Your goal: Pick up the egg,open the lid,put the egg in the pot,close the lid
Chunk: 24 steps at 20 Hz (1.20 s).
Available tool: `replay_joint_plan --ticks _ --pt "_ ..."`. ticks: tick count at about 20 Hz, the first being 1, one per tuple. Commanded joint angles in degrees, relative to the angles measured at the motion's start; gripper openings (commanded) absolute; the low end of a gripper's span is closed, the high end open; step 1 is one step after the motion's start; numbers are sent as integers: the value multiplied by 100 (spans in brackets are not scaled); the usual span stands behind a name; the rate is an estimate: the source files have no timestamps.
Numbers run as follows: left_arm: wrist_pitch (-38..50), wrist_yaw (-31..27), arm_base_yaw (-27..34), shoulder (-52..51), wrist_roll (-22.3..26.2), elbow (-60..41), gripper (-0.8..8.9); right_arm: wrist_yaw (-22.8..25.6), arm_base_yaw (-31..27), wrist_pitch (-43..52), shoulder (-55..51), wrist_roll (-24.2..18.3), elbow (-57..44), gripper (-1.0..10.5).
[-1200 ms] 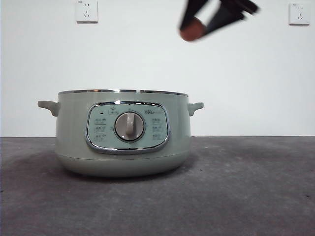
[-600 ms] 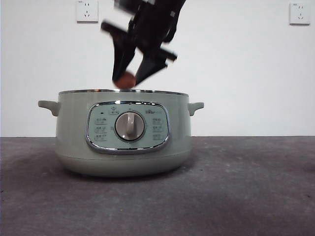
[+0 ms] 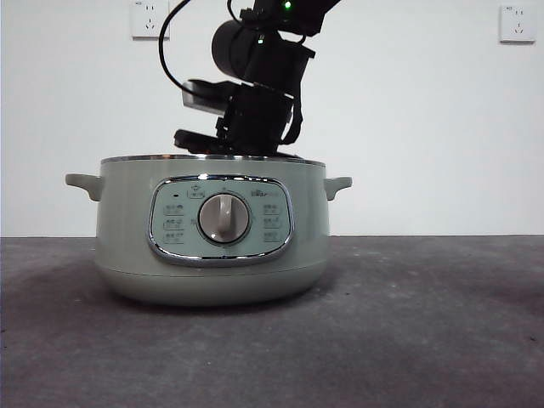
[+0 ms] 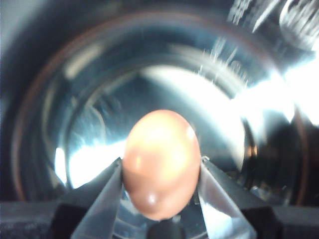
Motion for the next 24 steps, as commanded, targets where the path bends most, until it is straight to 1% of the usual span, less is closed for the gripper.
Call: replay_joint_plan --ticks 1,3,5,7,8,11,13,14,16,19,21,24 --pt "256 66 9 -63 50 42 -8 52 26 -98 179 -87 22 -11" --pt "256 66 9 -63 52 42 -8 50 26 -107 195 -83 22 -11" --pt "258 66 9 -61 52 42 -8 42 28 -96 195 -70 22 31" --pt "258 63 9 -61 55 42 -8 42 55 -74 190 -57 33 340" --pt "256 66 9 -61 55 42 -8 42 59 -66 160 -37 55 428" --pt "258 63 9 -59 55 42 -8 42 90 -413 151 -35 621 442" --pt "260 63 9 -59 59 42 -8 46 90 -870 122 13 1349 442" --pt "260 63 9 -59 72 42 -8 127 79 -1187 72 48 1755 441" --pt "267 66 9 -50 72 42 -8 199 2 -1578 -221 50 2260 438" --pt "372 98 7 33 72 42 -8 199 -181 -1862 -1012 90 2387 437" --pt "542 503 -4 162 70 42 -8 179 -258 -2168 -1473 103 2382 437" --pt "737 632 -11 448 76 42 -8 114 -258 -2645 -1886 68 2376 436"
